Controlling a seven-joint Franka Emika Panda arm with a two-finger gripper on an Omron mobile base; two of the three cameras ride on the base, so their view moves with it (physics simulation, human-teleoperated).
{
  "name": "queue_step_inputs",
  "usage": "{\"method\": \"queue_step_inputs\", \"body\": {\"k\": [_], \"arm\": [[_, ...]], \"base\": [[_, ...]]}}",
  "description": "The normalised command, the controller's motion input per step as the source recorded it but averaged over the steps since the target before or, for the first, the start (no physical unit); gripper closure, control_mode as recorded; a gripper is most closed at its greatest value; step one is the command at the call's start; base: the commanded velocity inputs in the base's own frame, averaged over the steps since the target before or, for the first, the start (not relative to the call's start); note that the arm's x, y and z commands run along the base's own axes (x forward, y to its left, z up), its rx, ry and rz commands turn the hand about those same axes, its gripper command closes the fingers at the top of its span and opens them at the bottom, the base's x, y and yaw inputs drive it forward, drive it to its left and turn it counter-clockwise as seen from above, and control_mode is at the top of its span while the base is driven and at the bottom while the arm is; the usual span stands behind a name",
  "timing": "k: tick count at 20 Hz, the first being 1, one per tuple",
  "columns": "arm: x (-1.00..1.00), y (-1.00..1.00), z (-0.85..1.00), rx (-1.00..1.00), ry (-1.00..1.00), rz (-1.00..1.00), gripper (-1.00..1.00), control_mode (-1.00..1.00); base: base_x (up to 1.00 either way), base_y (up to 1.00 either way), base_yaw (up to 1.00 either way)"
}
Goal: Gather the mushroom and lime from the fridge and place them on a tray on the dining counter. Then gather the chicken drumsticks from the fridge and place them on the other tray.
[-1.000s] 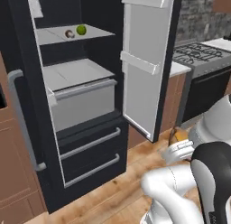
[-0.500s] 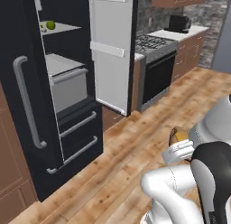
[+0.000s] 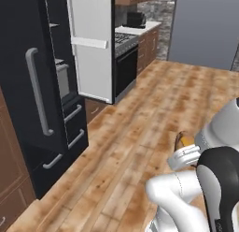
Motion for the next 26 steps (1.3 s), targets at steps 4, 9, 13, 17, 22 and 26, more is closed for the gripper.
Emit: {"method": "queue_step_inputs", "body": {"k": [4,9,13,17,22,26], "arm": [[0.0,0.0,0.0,0.0,0.0,0.0,1.0,1.0],[0.0,0.0,0.0,0.0,0.0,0.0,1.0,1.0],[0.0,0.0,0.0,0.0,0.0,0.0,1.0,1.0],[0.0,0.0,0.0,0.0,0.0,0.0,1.0,1.0],[0.0,0.0,0.0,0.0,0.0,0.0,1.0,1.0],[0.0,0.0,0.0,0.0,0.0,0.0,1.0,1.0]], "base": [[-1.0,0.55,-0.43],[-1.0,0.56,-0.43],[-1.0,0.38,-0.4],[-1.0,0.03,-0.32],[-1.0,-0.28,-0.32],[-0.94,-0.88,-0.24]]}}
